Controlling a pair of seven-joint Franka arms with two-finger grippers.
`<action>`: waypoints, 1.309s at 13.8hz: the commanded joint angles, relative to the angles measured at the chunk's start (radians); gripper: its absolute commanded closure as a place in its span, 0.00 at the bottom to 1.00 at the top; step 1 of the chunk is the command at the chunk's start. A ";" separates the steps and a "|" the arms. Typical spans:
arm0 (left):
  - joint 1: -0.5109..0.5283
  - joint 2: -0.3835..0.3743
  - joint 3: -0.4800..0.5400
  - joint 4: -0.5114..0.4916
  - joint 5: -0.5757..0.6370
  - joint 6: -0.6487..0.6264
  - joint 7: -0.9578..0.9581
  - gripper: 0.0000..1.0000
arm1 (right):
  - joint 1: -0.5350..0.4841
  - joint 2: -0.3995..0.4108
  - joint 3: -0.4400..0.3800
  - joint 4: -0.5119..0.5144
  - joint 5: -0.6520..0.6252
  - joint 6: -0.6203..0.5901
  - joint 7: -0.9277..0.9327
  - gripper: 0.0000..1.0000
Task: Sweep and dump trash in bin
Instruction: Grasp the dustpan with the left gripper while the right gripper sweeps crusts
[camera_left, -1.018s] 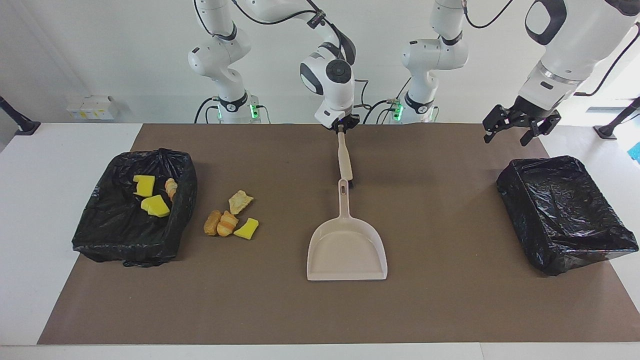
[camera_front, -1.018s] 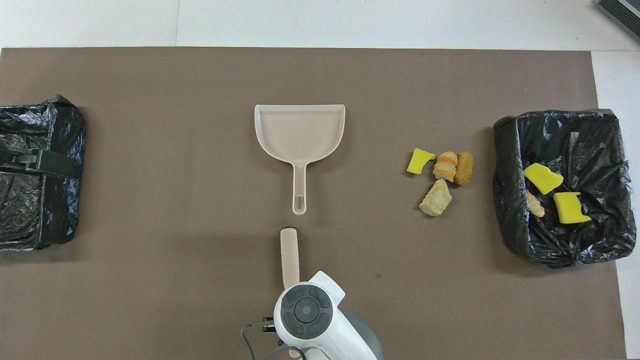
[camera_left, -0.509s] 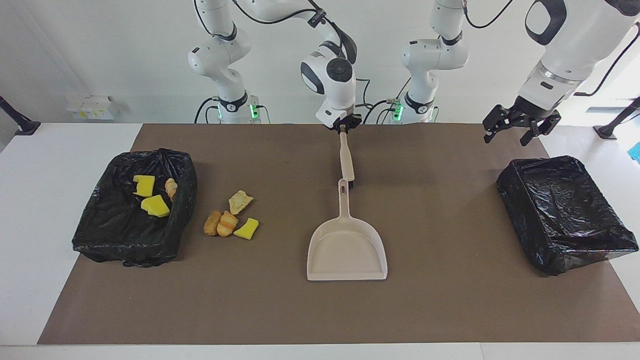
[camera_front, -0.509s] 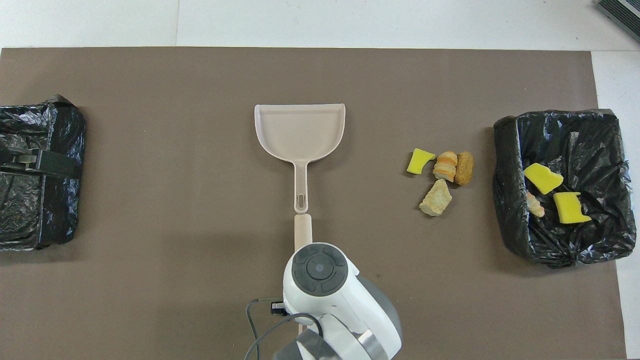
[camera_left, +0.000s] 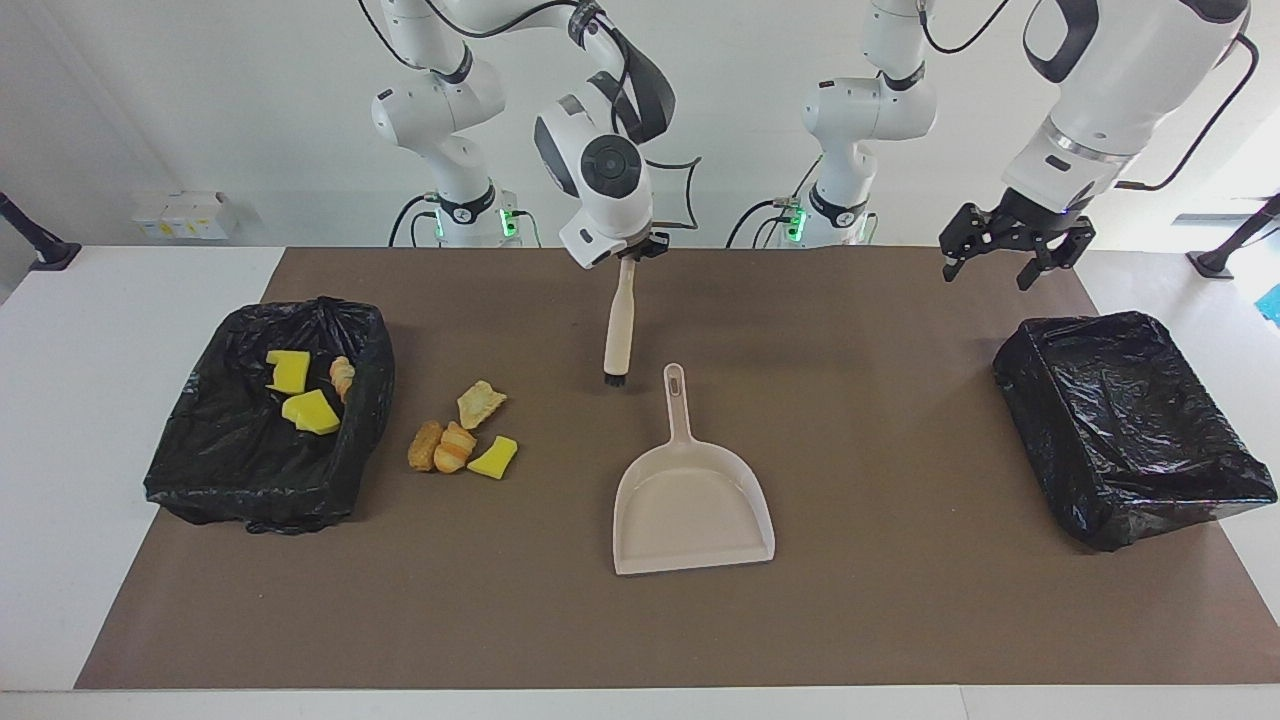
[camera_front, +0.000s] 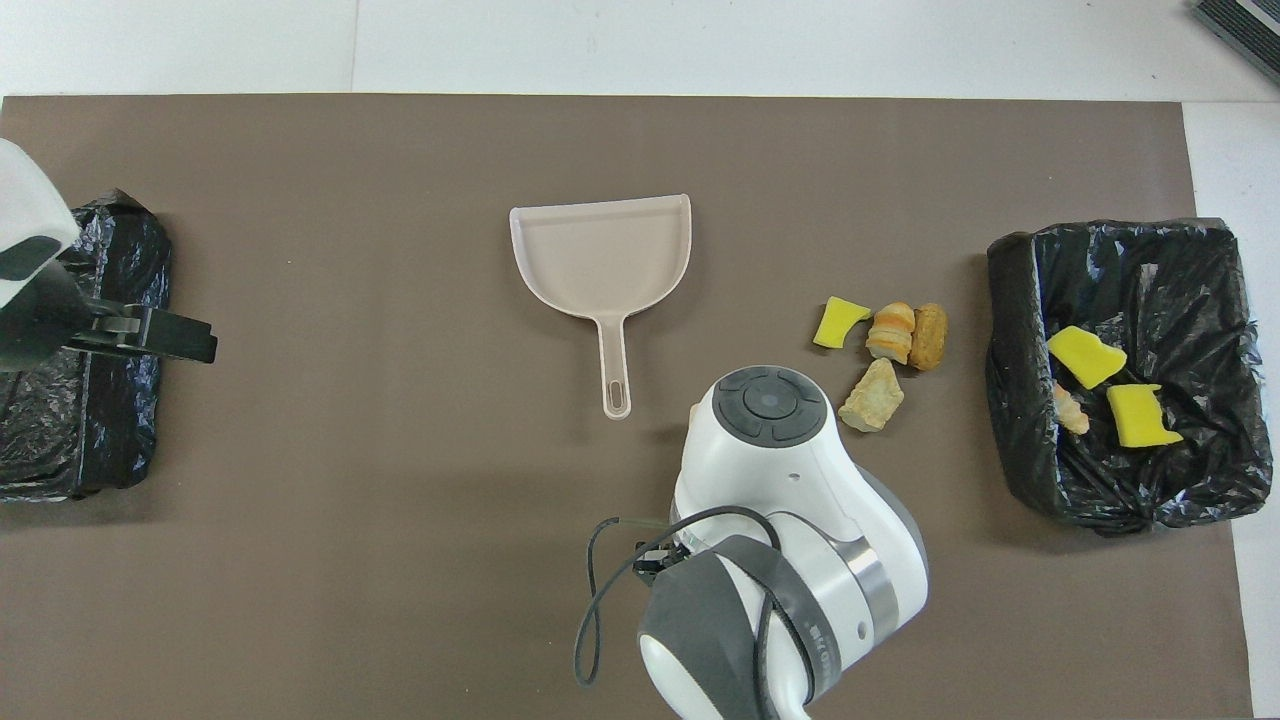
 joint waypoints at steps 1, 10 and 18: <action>-0.102 -0.003 -0.001 -0.063 0.016 0.113 -0.119 0.00 | -0.059 -0.005 -0.001 0.080 -0.081 -0.094 -0.028 1.00; -0.375 0.264 0.001 -0.161 0.101 0.606 -0.366 0.00 | -0.255 0.016 -0.004 0.104 -0.425 -0.251 -0.117 1.00; -0.557 0.500 0.003 -0.072 0.315 0.743 -0.805 0.00 | -0.364 0.033 -0.001 -0.008 -0.511 -0.107 -0.157 1.00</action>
